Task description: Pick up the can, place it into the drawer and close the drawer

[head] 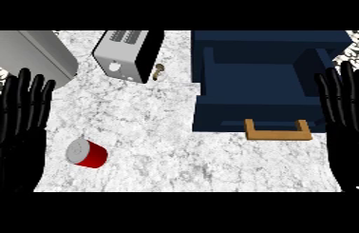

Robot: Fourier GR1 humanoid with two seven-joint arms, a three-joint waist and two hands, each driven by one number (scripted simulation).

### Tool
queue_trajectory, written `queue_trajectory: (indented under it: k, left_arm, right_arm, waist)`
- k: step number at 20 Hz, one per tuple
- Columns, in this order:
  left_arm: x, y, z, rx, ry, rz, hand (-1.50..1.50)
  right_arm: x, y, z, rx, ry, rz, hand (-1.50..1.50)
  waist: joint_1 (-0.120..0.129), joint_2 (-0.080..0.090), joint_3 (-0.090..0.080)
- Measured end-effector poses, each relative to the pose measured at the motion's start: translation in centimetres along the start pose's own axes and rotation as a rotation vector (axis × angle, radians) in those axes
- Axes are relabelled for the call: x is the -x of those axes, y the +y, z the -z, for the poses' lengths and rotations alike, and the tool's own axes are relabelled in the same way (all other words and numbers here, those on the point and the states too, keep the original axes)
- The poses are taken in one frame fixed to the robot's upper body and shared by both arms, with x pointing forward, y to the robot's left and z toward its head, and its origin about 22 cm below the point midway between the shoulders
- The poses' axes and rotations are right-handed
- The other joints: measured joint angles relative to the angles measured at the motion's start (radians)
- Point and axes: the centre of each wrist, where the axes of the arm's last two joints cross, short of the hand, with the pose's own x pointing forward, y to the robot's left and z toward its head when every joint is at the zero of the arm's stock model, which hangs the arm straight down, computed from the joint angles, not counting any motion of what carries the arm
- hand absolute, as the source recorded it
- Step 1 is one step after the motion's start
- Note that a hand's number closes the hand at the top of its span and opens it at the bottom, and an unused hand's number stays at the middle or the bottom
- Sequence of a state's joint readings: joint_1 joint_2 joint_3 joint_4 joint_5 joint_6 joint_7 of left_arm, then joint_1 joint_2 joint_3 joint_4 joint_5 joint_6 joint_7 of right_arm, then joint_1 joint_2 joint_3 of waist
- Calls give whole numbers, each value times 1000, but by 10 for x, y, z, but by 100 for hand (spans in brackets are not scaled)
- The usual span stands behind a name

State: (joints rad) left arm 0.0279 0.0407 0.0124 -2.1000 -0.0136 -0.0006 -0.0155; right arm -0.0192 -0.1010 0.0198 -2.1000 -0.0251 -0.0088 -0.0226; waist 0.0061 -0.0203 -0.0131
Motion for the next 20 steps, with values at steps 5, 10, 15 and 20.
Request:
queue_trajectory:
  k: [5,10,15,20]
  left_arm:
    - [-11,14,-13,-47,-5,34,-150]
    - [-8,30,-41,-155,237,104,-150]
    - [-34,30,-57,-203,358,133,-150]
    - [-62,29,-74,-217,397,145,-150]
  right_arm:
    - [0,-2,-3,-11,20,-3,-150]
    - [15,-21,-22,134,221,-43,-150]
    - [9,-34,-35,201,324,-64,-150]
    - [8,-56,-51,225,350,-72,-150]
  waist:
    - [-1,14,9]
    - [1,18,13]
    - [-2,18,13]
    - [-3,18,13]
